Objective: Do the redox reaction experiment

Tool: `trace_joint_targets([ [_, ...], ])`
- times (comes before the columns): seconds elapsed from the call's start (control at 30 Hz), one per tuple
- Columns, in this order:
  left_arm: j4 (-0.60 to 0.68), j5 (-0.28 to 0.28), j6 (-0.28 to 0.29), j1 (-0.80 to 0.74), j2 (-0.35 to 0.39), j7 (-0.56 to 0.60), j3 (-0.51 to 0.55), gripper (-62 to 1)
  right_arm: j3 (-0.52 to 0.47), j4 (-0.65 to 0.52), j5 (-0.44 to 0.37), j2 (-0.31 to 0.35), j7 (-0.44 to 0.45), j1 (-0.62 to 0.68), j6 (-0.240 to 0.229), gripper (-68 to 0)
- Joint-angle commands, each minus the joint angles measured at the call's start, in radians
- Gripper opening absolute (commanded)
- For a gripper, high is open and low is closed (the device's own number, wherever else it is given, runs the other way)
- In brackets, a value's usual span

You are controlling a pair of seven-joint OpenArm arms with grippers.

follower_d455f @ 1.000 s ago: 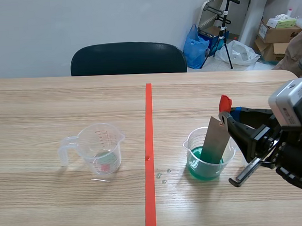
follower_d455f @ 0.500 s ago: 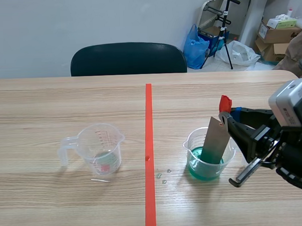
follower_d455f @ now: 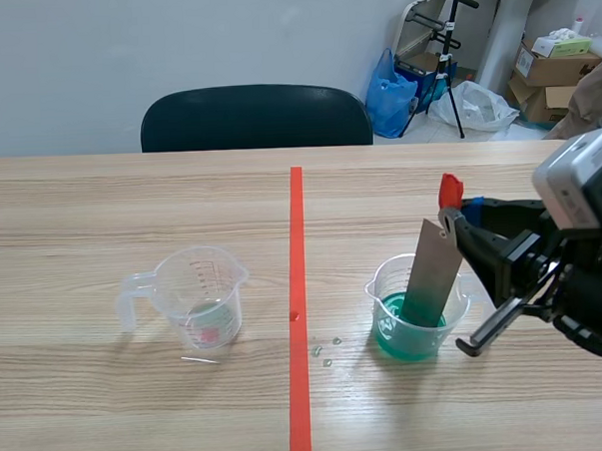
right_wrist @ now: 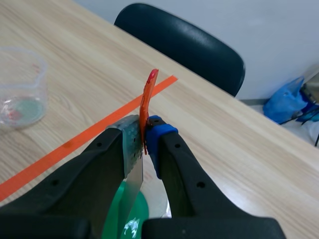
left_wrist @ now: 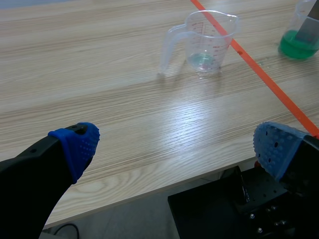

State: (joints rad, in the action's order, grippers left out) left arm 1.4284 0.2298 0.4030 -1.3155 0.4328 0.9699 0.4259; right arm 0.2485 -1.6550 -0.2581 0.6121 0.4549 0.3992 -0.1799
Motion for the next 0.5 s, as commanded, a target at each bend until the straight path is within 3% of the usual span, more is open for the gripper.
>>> trace_joint_targets([
  [0.0, 0.004, 0.014, 0.003, -0.001, -0.002, 0.009, 0.003, 1.4, -0.029, -0.055, -0.011, 0.011, 0.014, 0.016, 0.003, -66.2],
  [0.47, 0.004, 0.014, 0.003, -0.001, -0.002, 0.01, 0.003, 1.4, -0.149, -0.289, -0.013, 0.011, -0.085, 0.139, 0.003, -66.2],
])
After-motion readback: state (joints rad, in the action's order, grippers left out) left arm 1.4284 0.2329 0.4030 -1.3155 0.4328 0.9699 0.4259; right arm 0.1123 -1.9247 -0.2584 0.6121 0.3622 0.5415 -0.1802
